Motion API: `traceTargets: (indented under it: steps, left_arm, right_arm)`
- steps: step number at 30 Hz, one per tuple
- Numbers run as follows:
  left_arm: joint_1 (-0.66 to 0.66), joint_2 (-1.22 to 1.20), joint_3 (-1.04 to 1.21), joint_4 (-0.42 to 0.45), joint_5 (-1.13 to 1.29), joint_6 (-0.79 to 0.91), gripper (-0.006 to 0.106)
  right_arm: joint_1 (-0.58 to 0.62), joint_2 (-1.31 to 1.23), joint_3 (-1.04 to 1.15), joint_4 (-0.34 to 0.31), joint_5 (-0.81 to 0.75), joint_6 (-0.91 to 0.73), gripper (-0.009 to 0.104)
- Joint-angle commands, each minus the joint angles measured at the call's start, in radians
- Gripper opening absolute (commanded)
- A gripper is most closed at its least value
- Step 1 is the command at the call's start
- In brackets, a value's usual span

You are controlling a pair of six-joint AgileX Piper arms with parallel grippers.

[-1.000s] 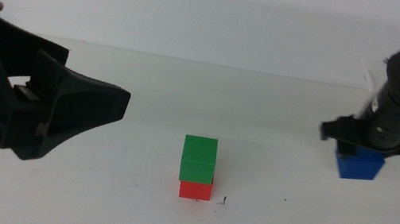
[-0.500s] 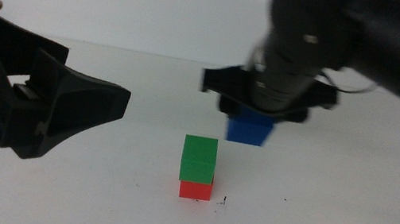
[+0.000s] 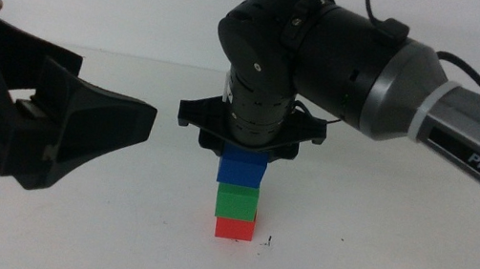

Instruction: Stack red cubes first, then green, then blue cubes in a specific spot.

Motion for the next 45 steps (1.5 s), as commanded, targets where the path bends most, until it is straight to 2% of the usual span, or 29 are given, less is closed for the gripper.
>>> traceTargets:
  steps: [1, 7, 9, 10, 11, 14, 16, 21, 24, 26, 28, 30, 33, 35, 37, 45]
  left_arm:
    - [0.001, -0.005, 0.001, 0.001, -0.017, 0.001, 0.094]
    - [0.001, -0.005, 0.001, 0.001, -0.017, 0.001, 0.094]
    - [0.001, -0.005, 0.001, 0.001, -0.017, 0.001, 0.094]
    - [0.001, -0.005, 0.001, 0.001, -0.017, 0.001, 0.094]
    - [0.001, -0.005, 0.001, 0.001, -0.017, 0.001, 0.094]
    - [0.001, -0.005, 0.001, 0.001, -0.019, 0.001, 0.094]
    - [0.001, -0.005, 0.001, 0.001, -0.021, 0.001, 0.094]
    - [0.001, -0.005, 0.001, 0.001, -0.021, 0.001, 0.094]
    - [0.001, -0.005, 0.001, 0.001, -0.021, 0.001, 0.094]
    - [0.001, -0.005, 0.001, 0.001, -0.021, 0.001, 0.094]
    - [0.001, -0.005, 0.001, 0.001, -0.021, 0.001, 0.094]
    - [0.001, -0.005, 0.001, 0.001, -0.021, 0.001, 0.094]
    - [0.001, -0.005, 0.001, 0.001, -0.021, 0.001, 0.094]
    - [0.001, -0.005, 0.001, 0.001, -0.021, 0.001, 0.094]
    - [0.001, -0.005, 0.001, 0.001, -0.021, 0.001, 0.094]
    - [0.001, -0.005, 0.001, 0.007, -0.021, 0.001, 0.094]
  right_arm:
    - [0.002, 0.005, -0.011, -0.01, 0.008, 0.012, 0.019]
    - [0.002, 0.031, -0.011, -0.003, 0.008, 0.012, 0.019]
    - [0.002, 0.033, -0.011, -0.003, 0.008, 0.009, 0.022]
    - [0.002, 0.033, -0.011, -0.003, 0.008, 0.006, 0.031]
    - [0.002, 0.033, -0.011, -0.01, 0.008, -0.005, 0.062]
    - [0.002, 0.023, -0.011, -0.04, 0.008, -0.005, 0.085]
    - [0.002, -0.011, -0.011, -0.04, 0.008, -0.005, 0.093]
    - [-0.016, -0.251, 0.061, -0.107, 0.008, -0.084, 0.093]
    - [-0.105, -0.466, 0.257, -0.109, 0.002, -0.129, 0.093]
    - [-0.199, -0.638, 0.444, -0.102, -0.127, -0.205, 0.093]
    - [-0.308, -0.79, 0.612, -0.055, -0.286, -0.315, 0.093]
    - [-0.437, -0.938, 0.761, 0.04, -0.424, -0.473, 0.093]
    - [-0.647, -1.09, 0.962, 0.285, -0.606, -0.78, 0.093]
    - [-0.741, -1.159, 1.048, 0.404, -0.684, -0.925, 0.093]
    - [-0.774, -1.197, 1.089, 0.435, -0.705, -0.964, 0.093]
    - [-0.774, -1.215, 1.097, 0.43, -0.713, -0.962, 0.093]
